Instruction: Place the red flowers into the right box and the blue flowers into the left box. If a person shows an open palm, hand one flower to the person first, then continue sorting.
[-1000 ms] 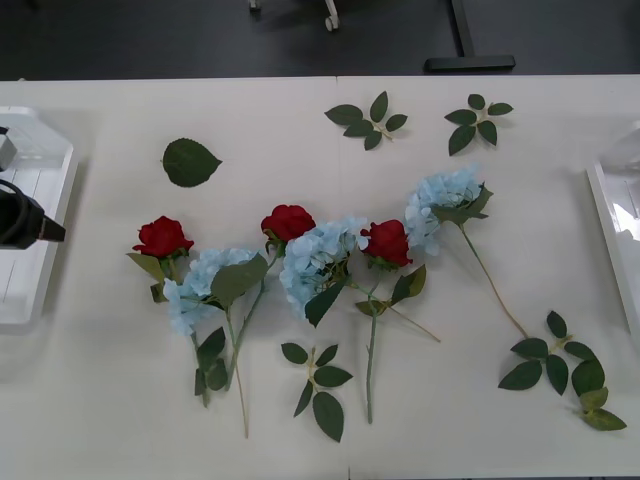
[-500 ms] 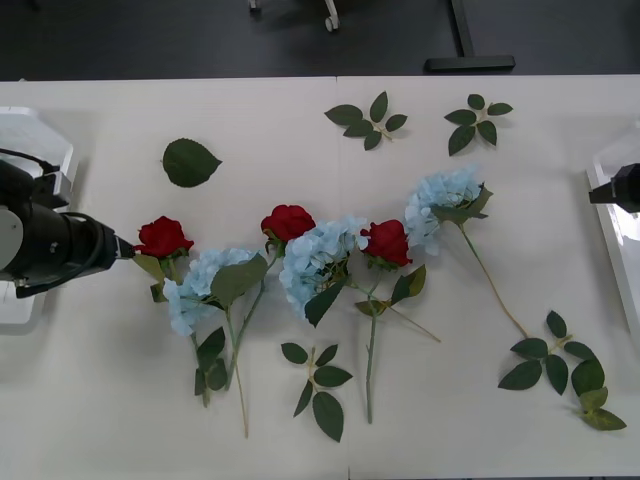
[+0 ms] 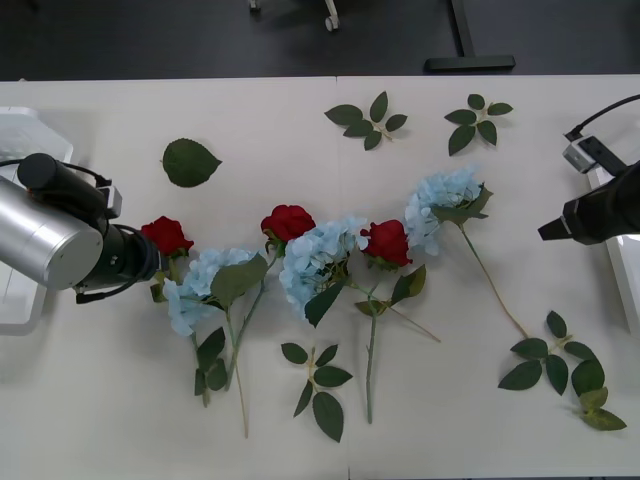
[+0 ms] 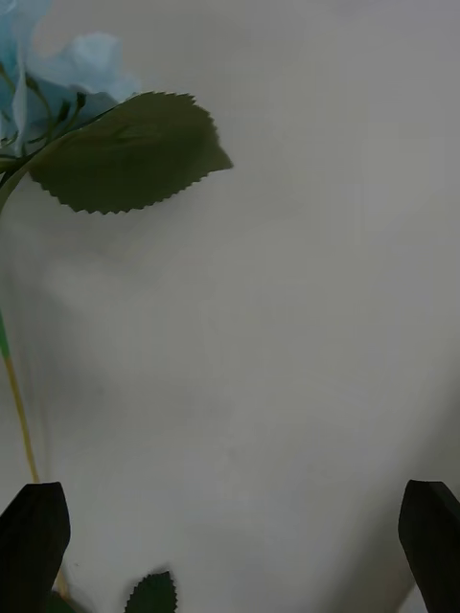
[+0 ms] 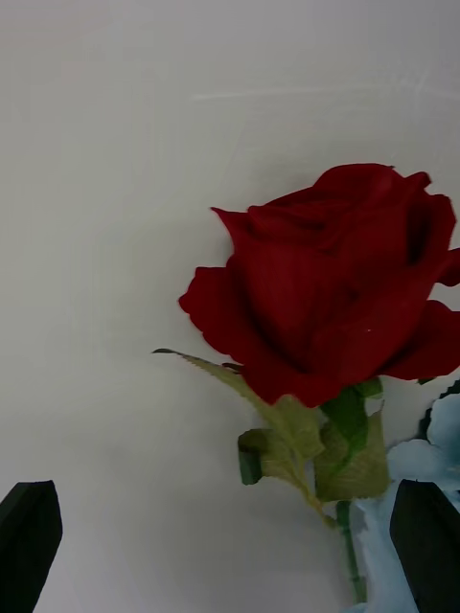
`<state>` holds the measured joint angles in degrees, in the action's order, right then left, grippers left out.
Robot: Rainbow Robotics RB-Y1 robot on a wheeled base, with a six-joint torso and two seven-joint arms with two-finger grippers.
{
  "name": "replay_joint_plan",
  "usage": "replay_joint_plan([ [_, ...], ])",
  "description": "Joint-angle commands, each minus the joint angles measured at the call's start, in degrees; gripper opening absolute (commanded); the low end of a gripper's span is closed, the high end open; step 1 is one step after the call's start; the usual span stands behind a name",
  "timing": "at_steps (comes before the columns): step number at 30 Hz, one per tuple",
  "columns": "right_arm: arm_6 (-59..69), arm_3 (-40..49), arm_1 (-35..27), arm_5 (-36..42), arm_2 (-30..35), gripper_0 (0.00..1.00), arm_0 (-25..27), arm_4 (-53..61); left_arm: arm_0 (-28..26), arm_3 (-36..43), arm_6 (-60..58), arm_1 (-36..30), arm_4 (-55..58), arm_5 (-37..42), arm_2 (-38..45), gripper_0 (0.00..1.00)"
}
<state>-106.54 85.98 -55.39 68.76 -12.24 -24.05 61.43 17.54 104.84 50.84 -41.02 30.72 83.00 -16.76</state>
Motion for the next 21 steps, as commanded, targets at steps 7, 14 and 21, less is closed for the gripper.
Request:
replay_joint_plan([
  [7,-2.88,0.77,7.22,0.15,-4.37,1.0,-0.39,-0.43,7.33,-7.46,0.49,5.07,-2.5,-2.58,-3.71,1.0],
  [14,-2.36,0.51,13.64,0.06,-4.28,1.0,-0.91,-4.74,10.06,-13.52,0.84,7.45,-4.17,-4.25,-5.65,1.0],
  [21,-1.83,0.24,15.83,-0.38,-4.28,1.0,-1.18,-8.43,10.5,-15.63,1.54,7.45,-4.09,-5.4,-7.76,1.0],
])
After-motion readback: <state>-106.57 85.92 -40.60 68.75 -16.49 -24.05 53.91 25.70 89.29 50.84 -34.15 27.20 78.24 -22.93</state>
